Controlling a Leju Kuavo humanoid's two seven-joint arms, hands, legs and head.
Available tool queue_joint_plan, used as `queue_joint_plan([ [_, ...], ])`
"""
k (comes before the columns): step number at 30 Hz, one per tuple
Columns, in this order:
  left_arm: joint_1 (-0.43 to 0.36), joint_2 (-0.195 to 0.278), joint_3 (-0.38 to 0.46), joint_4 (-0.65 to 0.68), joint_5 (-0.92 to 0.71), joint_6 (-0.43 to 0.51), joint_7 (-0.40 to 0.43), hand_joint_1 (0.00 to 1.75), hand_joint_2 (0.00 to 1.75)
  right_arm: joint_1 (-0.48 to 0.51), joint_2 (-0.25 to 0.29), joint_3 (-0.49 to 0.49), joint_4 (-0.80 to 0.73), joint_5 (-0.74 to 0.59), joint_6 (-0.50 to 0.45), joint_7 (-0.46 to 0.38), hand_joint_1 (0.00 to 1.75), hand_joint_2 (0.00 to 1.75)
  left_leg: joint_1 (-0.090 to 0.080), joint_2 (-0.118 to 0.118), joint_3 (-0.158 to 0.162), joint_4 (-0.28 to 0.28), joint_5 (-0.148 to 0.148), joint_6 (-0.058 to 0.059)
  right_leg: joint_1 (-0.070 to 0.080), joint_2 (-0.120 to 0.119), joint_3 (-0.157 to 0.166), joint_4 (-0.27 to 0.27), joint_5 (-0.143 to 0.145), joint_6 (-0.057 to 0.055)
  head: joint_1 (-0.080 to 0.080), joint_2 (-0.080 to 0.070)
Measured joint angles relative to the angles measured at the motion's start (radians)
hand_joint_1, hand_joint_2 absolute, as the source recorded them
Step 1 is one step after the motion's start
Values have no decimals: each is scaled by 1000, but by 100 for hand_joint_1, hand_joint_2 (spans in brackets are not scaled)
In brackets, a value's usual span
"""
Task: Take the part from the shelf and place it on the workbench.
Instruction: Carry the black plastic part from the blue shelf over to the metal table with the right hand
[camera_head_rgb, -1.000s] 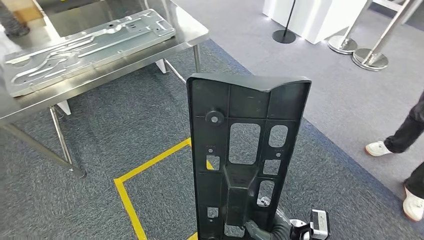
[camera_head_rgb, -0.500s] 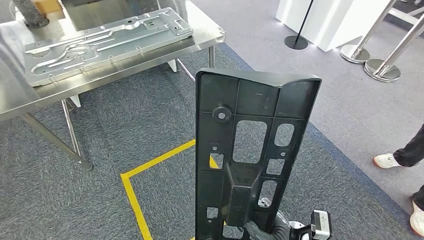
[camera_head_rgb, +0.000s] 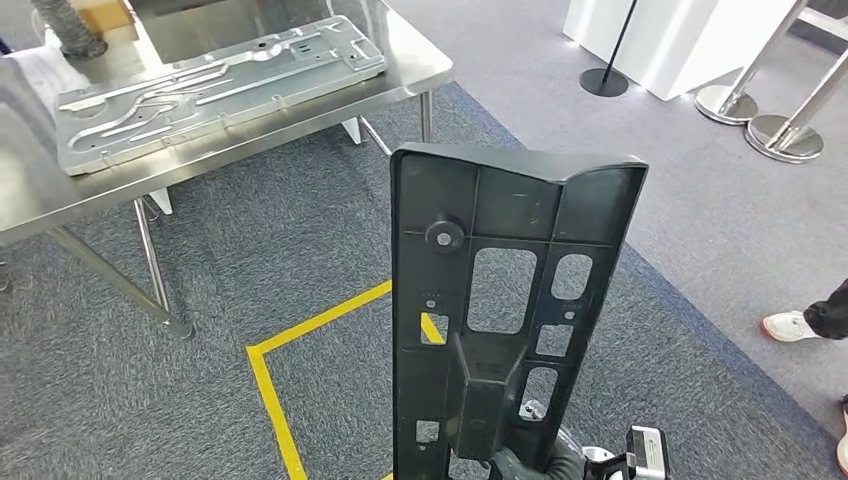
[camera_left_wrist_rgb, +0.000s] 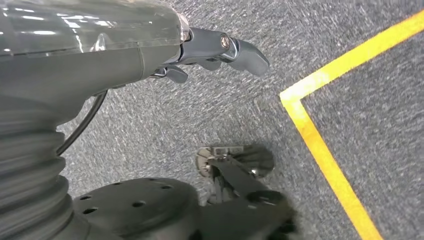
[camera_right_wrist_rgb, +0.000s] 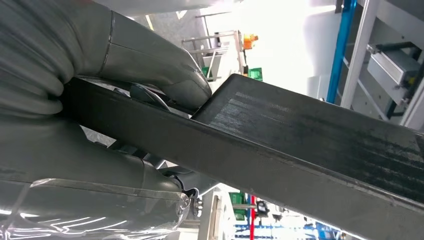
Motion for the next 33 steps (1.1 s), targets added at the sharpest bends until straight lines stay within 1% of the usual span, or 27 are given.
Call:
queue_joint_plan([
  [1, -3, 0, 0, 0, 0, 0, 0, 0, 175, 0, 0, 0, 0, 0, 0, 0, 175, 175, -3, 16, 27, -61, 21, 6, 2, -7, 3, 1, -3, 5, 0, 0],
  [2, -5, 0, 0, 0, 0, 0, 1, 0, 175, -1, 0, 0, -1, 1, 1, 0, 175, 175, -6, 27, 43, -99, 31, 13, 5, -14, 5, 2, -5, 10, 0, 0],
  [3, -7, 0, 0, 0, 0, 0, 1, 0, 175, -2, 0, 0, -1, 1, 2, 0, 175, 175, -10, 31, 46, -115, 31, 20, 7, -22, 7, 2, -7, 15, 0, 0],
  [5, -7, 0, 0, 0, 2, 0, 2, 0, 175, -6, 0, 0, -1, 3, 4, 1, 175, 175, -10, 9, 44, -120, 35, 36, 7, -39, 9, 2, -10, 27, 0, 0],
  [6, -6, 0, 0, 0, 2, 0, 2, 0, 175, -8, 1, 0, -1, 3, 4, 2, 175, 175, -8, -2, 44, -123, 39, 42, 5, -35, 8, 9, -18, 33, 0, 0],
  [7, -6, 0, 0, 0, 3, 0, 2, 0, 175, -10, 3, 0, -1, 4, 4, 2, 175, 175, -6, -11, 46, -126, 43, 48, 3, -22, 0, 33, -36, 37, 0, 0],
  [8, -7, 0, 0, 0, 3, 0, 2, 0, 175, -12, 5, 0, -1, 4, 4, 2, 175, 175, -4, -19, 48, -129, 46, 53, 1, -3, -20, 80, -65, 40, 0, 0],
  [10, -7, 0, 0, 0, 3, 0, 2, 0, 175, -12, 7, 0, 0, 4, 4, 2, 175, 175, -4, -37, 47, -128, 48, 56, -1, 27, -85, 218, -131, 44, 0, 0],
  [11, -7, 0, 0, 0, 3, 0, 2, 0, 175, -12, 8, 0, 0, 5, 4, 2, 175, 175, -5, -45, 46, -128, 48, 57, -2, 31, -115, 275, -148, 45, 0, 0],
  [12, -6, 0, 0, 0, 3, 0, 2, 0, 175, -12, 8, 0, 0, 5, 4, 2, 175, 175, -6, -52, 47, -127, 47, 57, -2, 32, -130, 297, -143, 45, 0, 0],
  [13, -5, 1, 0, 0, 3, 0, 2, 0, 175, -12, 8, 0, 0, 5, 4, 3, 175, 175, -6, -59, 48, -126, 47, 57, -2, 33, -126, 278, -118, 43, 0, 0],
  [15, -5, 0, 0, 0, 4, 0, 2, 0, 175, -14, 8, 0, 1, 2, 4, 5, 175, 175, -7, -70, 52, -124, 44, 54, -2, 37, -74, 145, -39, 35, 0, 0],
  [16, -6, 0, 0, 0, 4, 0, 2, 0, 175, -16, 8, 0, 1, -1, 5, 6, 175, 175, -9, -74, 52, -121, 41, 51, 0, 42, -46, 79, -12, 31, 0, 0],
  [17, -6, 0, 0, 0, 4, 0, 1, 0, 175, -17, 8, 0, 1, -4, 5, 8, 175, 175, -10, -76, 51, -120, 39, 46, 2, 46, -28, 33, 5, 28, 0, 0],
  [18, -6, 0, 0, 0, 4, 1, 1, 0, 175, -19, 8, 0, 2, -8, 6, 10, 175, 175, -11, -77, 48, -119, 38, 41, 5, 49, -22, 13, 8, 25, 0, 0],
  [20, -6, 0, 0, 0, 3, 1, 1, 0, 175, -20, 8, 0, 2, -14, 6, 13, 175, 175, -11, -78, 46, -120, 37, 30, 5, 49, -23, 8, 10, 16, 0, 0],
  [22, -7, 0, 0, 0, 0, 1, 4, 0, 175, -19, 8, -1, 2, -19, 5, 14, 175, 175, -11, -64, 40, -99, 19, 19, 1, 45, -19, 0, 13, 6, 0, 0],
  [23, -9, 0, -1, 0, -3, 1, 7, 0, 175, -18, 7, -2, 2, -21, 4, 14, 175, 175, -10, -53, 23, -59, -8, 14, -2, 41, -17, -4, 15, 2, 0, 0],
  [25, -14, 0, -2, 0, -9, 1, 14, 0, 175, -16, 6, -5, 2, -23, 2, 14, 175, 175, -6, -37, -35, 70, -77, 5, -1, 34, -17, -4, 14, -2, 0, 0],
  [26, -17, 0, -2, 0, -11, 0, 16, 0, 175, -15, 6, -7, 2, -25, 2, 14, 175, 175, -3, -35, -64, 133, -102, 1, -1, 30, -17, -4, 13, -3, 0, 0],
  [27, -19, 0, -2, 0, -11, 0, 19, 0, 175, -14, 6, -11, 2, -27, 2, 15, 175, 175, -1, -33, -79, 166, -108, -2, -1, 27, -17, -4, 13, -3, 0, 0],
  [28, -20, 0, -3, 0, -12, 0, 21, 0, 175, -14, 6, -15, 2, -31, 3, 16, 175, 175, 1, -32, -76, 162, -94, -3, -1, 25, -17, -3, 13, -2, 0, 0],
  [29, -22, 0, -3, 0, -11, 1, 23, 0, 175, -15, 6, -20, 2, -35, 4, 17, 175, 175, 2, -30, -53, 116, -63, -3, -2, 24, -15, -3, 12, -1, 0, 0],
  [30, -25, 0, -3, 0, -10, 1, 24, 0, 175, -16, 6, -24, 2, -39, 5, 18, 175, 175, 3, -27, -16, 43, -25, -2, -2, 23, -13, -2, 11, 1, 0, 0],
  [31, -28, 0, -3, 0, -9, 1, 24, 0, 175, -19, 6, -28, 2, -41, 8, 19, 175, 175, 2, -23, 19, -28, 2, 1, -1, 23, -12, 0, 10, 5, 0, 0],
  [32, -30, 0, -3, 0, -8, 2, 24, 0, 175, -21, 6, -31, 2, -43, 11, 20, 175, 175, 1, -21, 45, -83, 20, 6, 1, 23, -12, 1, 9, 10, 0, 0],
  [33, -31, 0, -3, 0, -5, 2, 23, 0, 175, -23, 6, -33, 3, -45, 14, 20, 175, 175, -1, -19, 57, -112, 25, 12, 3, 23, -12, 2, 9, 15, 0, 0],
])
